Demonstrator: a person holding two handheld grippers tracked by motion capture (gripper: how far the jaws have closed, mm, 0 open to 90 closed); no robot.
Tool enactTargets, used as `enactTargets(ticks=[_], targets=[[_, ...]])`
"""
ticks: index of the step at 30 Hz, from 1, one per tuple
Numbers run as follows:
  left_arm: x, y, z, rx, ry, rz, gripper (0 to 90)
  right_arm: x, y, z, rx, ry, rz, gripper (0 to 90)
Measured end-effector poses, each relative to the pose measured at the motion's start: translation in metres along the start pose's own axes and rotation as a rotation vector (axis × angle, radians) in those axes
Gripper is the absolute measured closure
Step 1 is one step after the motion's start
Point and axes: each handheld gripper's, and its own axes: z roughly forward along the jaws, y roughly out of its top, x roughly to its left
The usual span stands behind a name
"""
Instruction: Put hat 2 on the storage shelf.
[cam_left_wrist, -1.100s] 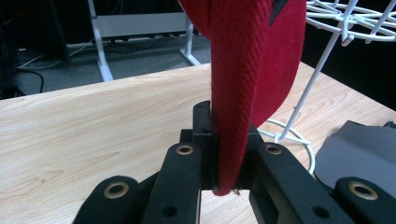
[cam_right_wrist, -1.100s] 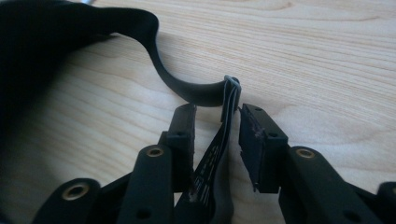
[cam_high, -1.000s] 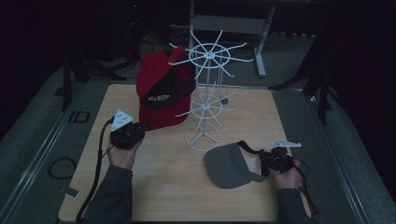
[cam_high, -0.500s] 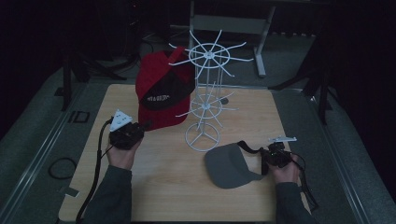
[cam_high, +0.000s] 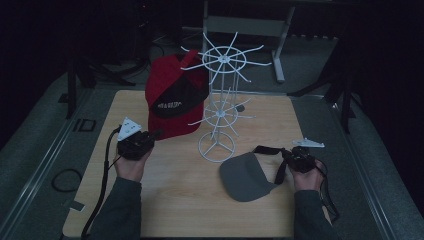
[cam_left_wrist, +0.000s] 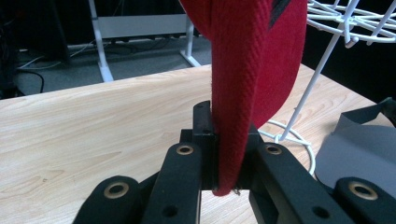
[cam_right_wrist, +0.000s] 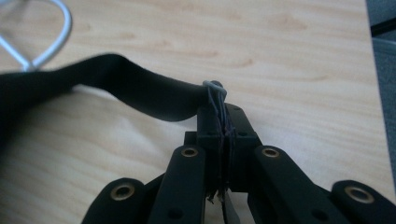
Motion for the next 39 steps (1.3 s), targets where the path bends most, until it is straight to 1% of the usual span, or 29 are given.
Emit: enactTargets(ticks=[4,5,9,10,13,14,19,20,23,24,25,30,33,36,39], targets=[[0.000,0.000,0.000,0.000,0.000,0.000,85.2,0.000,0.005,-0.001,-0.021,0.003,-0.003,86.7],[0.000,0.000,0.000,-0.001,0.000,-0.001,85.1,0.001,0.009,-0.002,-0.038,0.006,-0.009,86.8],[0.000,0.000,0.000,-0.001,0.000,-0.001,85.2,0.001,0.016,-0.004,-0.057,0.009,-0.026,86.8],[0.001,0.000,0.000,-0.002,-0.001,-0.001,85.2,0.002,0.021,-0.005,-0.069,0.014,-0.042,87.7],[0.001,0.000,0.000,-0.002,-0.001,0.000,85.2,0.003,0.025,-0.007,-0.077,0.016,-0.052,87.7],[0.001,0.000,0.000,-0.002,0.000,0.000,85.2,0.004,0.030,-0.008,-0.090,0.018,-0.064,87.7],[0.001,0.000,-0.001,-0.003,0.001,-0.002,85.2,0.005,0.038,-0.012,-0.110,0.021,-0.078,87.8],[0.001,0.000,-0.001,-0.003,0.001,-0.002,85.2,0.005,0.042,-0.014,-0.122,0.027,-0.083,87.8],[0.001,0.000,-0.001,-0.003,0.001,-0.002,85.2,0.005,0.045,-0.016,-0.133,0.034,-0.089,87.8],[0.001,0.000,-0.001,-0.004,0.001,-0.001,85.2,0.005,0.050,-0.019,-0.147,0.042,-0.092,87.8],[0.001,0.000,-0.001,-0.004,0.001,-0.001,85.2,0.005,0.050,-0.019,-0.147,0.042,-0.092,87.8],[0.000,0.000,-0.001,-0.004,0.002,-0.002,85.2,0.005,0.064,-0.029,-0.185,0.055,-0.121,87.8],[0.000,0.000,-0.001,-0.004,0.002,-0.002,85.2,0.006,0.069,-0.032,-0.194,0.055,-0.133,87.8],[0.000,0.000,-0.001,-0.004,0.002,-0.002,85.2,0.007,0.079,-0.039,-0.213,0.064,-0.156,87.8],[0.000,0.000,-0.001,-0.004,0.002,-0.002,85.2,0.007,0.084,-0.043,-0.226,0.077,-0.166,87.8]])
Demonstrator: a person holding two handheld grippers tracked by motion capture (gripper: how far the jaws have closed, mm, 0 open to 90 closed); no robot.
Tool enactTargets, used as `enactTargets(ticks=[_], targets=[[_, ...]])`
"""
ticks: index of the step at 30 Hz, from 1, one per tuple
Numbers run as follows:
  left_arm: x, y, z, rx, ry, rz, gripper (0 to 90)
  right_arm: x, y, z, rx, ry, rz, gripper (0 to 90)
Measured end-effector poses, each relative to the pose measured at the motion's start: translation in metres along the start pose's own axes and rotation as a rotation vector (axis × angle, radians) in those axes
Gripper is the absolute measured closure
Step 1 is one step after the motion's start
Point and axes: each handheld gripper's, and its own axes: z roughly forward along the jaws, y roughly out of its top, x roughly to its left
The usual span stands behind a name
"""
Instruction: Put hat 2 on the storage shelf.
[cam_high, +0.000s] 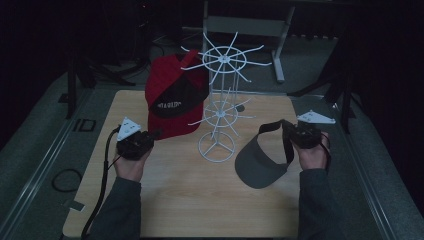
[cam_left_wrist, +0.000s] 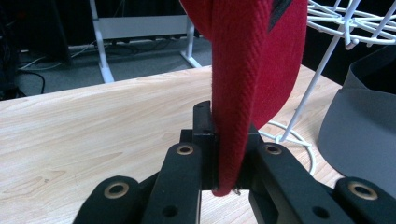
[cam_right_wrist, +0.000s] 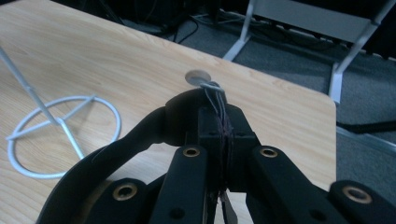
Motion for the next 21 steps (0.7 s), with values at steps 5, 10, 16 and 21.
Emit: enactTargets(ticks=[5,10,16,21], targets=[[0.000,0.000,0.000,0.000,0.000,0.000,85.2,-0.001,0.010,-0.007,-0.034,0.021,-0.005,87.8],[0.000,0.000,0.000,0.000,0.000,-0.001,85.2,0.001,0.018,-0.015,-0.061,0.034,-0.017,87.8],[0.001,0.000,0.000,0.000,-0.001,-0.002,85.2,0.004,0.030,-0.024,-0.086,0.059,-0.048,87.8],[0.001,0.000,0.001,0.000,-0.002,-0.007,85.2,0.007,0.041,-0.030,-0.099,0.071,-0.080,87.8]])
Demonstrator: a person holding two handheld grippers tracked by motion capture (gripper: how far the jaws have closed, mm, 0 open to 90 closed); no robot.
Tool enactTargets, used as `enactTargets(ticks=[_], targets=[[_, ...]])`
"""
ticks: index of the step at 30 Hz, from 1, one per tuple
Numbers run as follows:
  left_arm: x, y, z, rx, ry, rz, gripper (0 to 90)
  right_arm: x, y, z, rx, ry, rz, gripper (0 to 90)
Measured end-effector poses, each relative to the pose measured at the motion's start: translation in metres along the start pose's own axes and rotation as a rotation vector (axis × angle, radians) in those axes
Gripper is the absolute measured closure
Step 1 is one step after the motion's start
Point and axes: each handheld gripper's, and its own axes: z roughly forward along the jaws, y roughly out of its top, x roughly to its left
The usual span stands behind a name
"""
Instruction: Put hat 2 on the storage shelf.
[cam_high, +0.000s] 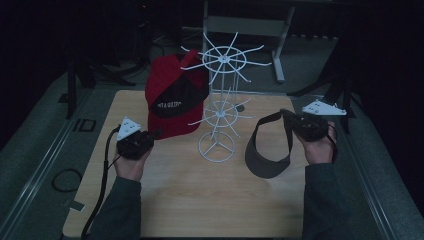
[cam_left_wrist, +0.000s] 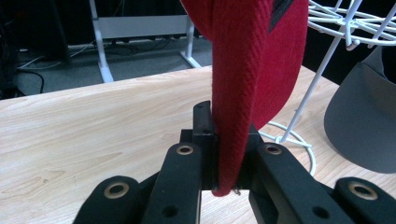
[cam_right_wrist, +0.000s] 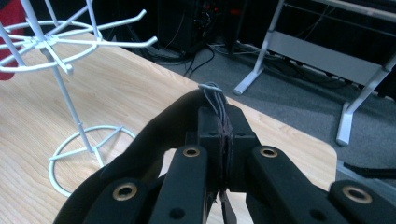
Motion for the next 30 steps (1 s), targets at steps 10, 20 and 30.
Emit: enactTargets(ticks=[10,20,30], targets=[[0.001,0.000,0.001,0.001,-0.003,-0.003,85.2,0.000,0.015,-0.004,-0.015,0.009,-0.037,87.8],[0.002,0.001,0.002,0.000,-0.006,-0.009,85.3,-0.008,0.024,-0.009,-0.043,0.015,-0.049,87.8],[0.003,0.002,0.002,0.000,-0.007,-0.012,85.3,-0.020,0.037,-0.016,-0.086,0.051,-0.048,87.8]])
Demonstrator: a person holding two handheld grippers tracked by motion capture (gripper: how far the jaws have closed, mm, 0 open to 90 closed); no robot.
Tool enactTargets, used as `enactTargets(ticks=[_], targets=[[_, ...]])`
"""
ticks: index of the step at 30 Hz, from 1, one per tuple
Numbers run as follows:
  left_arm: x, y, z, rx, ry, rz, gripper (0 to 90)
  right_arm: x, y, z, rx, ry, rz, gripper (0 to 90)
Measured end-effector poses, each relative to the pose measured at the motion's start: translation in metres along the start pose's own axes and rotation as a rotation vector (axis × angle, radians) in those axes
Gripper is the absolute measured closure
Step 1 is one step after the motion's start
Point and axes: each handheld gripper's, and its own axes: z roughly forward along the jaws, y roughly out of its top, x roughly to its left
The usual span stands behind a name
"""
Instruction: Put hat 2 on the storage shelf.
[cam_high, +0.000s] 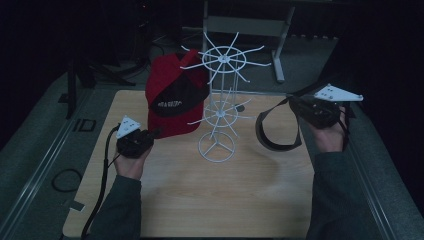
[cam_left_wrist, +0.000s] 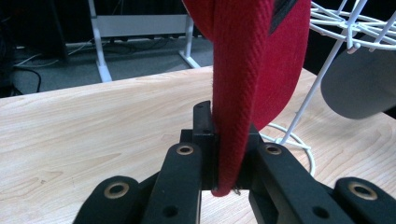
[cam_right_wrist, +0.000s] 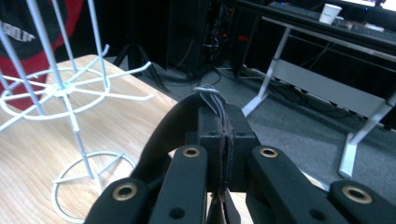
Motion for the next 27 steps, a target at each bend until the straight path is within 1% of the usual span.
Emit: enactTargets(ticks=[1,2,4,10,13,23,27], targets=[[0.000,0.000,0.000,0.000,0.000,0.000,85.3,0.000,0.000,0.000,0.000,0.000,0.000,87.8],[0.000,0.000,0.000,0.002,-0.001,0.001,85.3,0.001,0.003,-0.003,-0.013,0.009,-0.008,87.8],[0.000,0.000,0.000,0.002,-0.001,0.001,85.3,0.002,0.005,-0.006,-0.022,0.017,-0.007,87.8],[0.000,0.000,0.000,-0.001,-0.002,-0.001,85.3,0.001,0.009,-0.008,-0.028,0.034,-0.008,87.8],[0.000,0.000,0.001,-0.001,-0.002,-0.003,85.3,-0.002,0.013,-0.009,-0.035,0.051,-0.008,87.7],[0.002,0.000,0.001,0.000,-0.002,-0.004,85.3,-0.009,0.024,-0.018,-0.064,0.071,0.006,87.7],[0.002,0.001,0.001,0.002,-0.002,-0.003,85.3,-0.009,0.032,-0.023,-0.080,0.082,-0.004,87.7]])
